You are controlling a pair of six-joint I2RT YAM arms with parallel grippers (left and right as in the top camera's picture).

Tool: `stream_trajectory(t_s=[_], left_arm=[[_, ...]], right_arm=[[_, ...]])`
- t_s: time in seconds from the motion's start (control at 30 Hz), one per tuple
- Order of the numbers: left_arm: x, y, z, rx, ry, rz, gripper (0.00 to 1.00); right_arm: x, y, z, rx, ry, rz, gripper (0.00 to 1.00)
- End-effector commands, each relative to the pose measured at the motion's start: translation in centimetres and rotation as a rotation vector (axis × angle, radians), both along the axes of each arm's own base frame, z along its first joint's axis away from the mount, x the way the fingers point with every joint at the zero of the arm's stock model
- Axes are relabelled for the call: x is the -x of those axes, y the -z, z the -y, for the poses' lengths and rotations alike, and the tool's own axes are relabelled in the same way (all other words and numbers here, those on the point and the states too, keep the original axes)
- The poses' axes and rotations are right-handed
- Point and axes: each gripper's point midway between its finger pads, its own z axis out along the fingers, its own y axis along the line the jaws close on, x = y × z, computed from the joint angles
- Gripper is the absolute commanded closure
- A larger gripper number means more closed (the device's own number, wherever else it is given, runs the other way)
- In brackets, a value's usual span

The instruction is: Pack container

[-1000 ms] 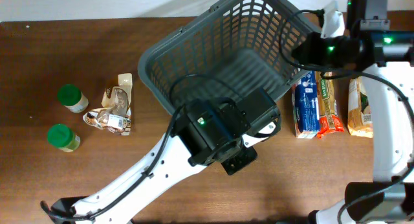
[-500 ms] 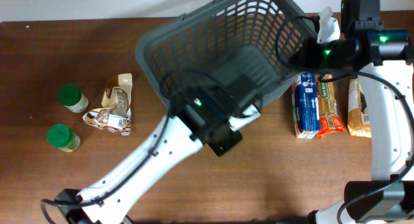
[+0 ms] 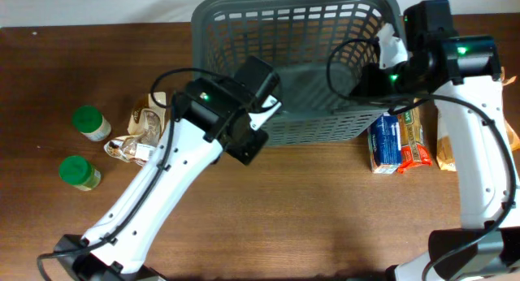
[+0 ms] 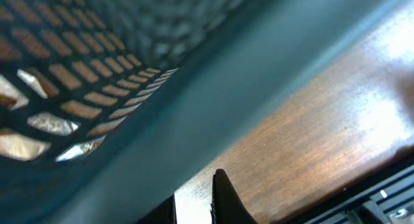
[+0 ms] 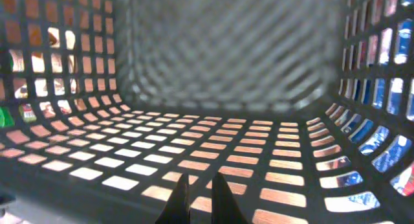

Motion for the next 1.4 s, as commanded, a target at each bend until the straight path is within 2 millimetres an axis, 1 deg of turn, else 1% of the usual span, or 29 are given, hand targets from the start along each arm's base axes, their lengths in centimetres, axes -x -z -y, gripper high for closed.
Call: stream_trajectory(t_s=[0.0,0.07,0.1,0.17,0.23,0.3,0.33,0.4,0.5,0.57,0.67,0.8,0.87,0.93,0.97,1.1,1.37], left_arm=[[0.4,-2.3,-1.7,0.045,-0.09,0.065,0.98],[0.8,-4.0,-2.5,0.088,-0.139,0.108,0.98],[1.1,-5.1,-3.2,0.116,-0.172,0.137,0.98],[1.6,-7.1,-4.7,0.164,-0.232,0.193,0.98],[2.0,-8.9,-6.7,0.203,-0.294,0.252,0.98],[2.3,-10.4,-8.8,0.221,-0.355,0.315,0.98],[2.4,-11.1,-10.1,0.22,-0.392,0.349,0.98],[2.7,-12.4,-12.7,0.207,-0.471,0.419,0.98],[3.1,-13.8,-16.1,0.175,-0.578,0.502,0.98],[3.5,-14.3,-17.5,0.164,-0.627,0.533,0.98],[4.0,-14.7,-19.0,0.158,-0.682,0.553,0.98],[4.3,-14.4,-19.6,0.144,-0.705,0.539,0.98],[4.5,-14.1,-19.6,0.137,-0.705,0.525,0.98],[4.9,-13.8,-19.6,0.128,-0.705,0.507,0.98],[5.0,-13.6,-19.7,0.124,-0.705,0.499,0.98],[5.1,-13.3,-19.7,0.116,-0.705,0.483,0.98],[5.1,-13.1,-19.7,0.111,-0.705,0.473,0.98]], right_arm=[[-0.2,-4.1,0.4,0.011,-0.001,0.14,0.96],[-0.6,-7.0,1.3,0.027,0.028,0.232,0.96],[-0.9,-8.8,2.3,0.046,0.056,0.287,0.96],[-1.4,-11.3,4.4,0.084,0.117,0.366,0.96],[-1.8,-13.0,7.0,0.135,0.196,0.419,0.96],[-2.0,-13.4,9.6,0.185,0.274,0.433,0.96],[-2.1,-13.2,10.8,0.206,0.306,0.428,0.96],[-2.4,-12.3,12.9,0.243,0.359,0.397,0.96],[-3.2,-10.1,15.0,0.256,0.401,0.332,0.96],[-3.9,-8.2,16.1,0.259,0.418,0.283,0.96],[-5.5,-4.8,17.3,0.258,0.43,0.201,0.96],[-7.5,-0.6,17.5,0.235,0.441,0.101,0.96],[-8.4,1.2,16.5,0.182,0.412,0.063,0.96],[-9.0,2.2,15.1,0.102,0.374,0.041,0.96],[-9.4,2.5,14.1,0.059,0.344,0.038,0.96],[-10.3,2.2,11.1,-0.024,0.236,0.074,0.96],[-10.5,2.2,6.6,-0.003,0.105,0.095,0.96]])
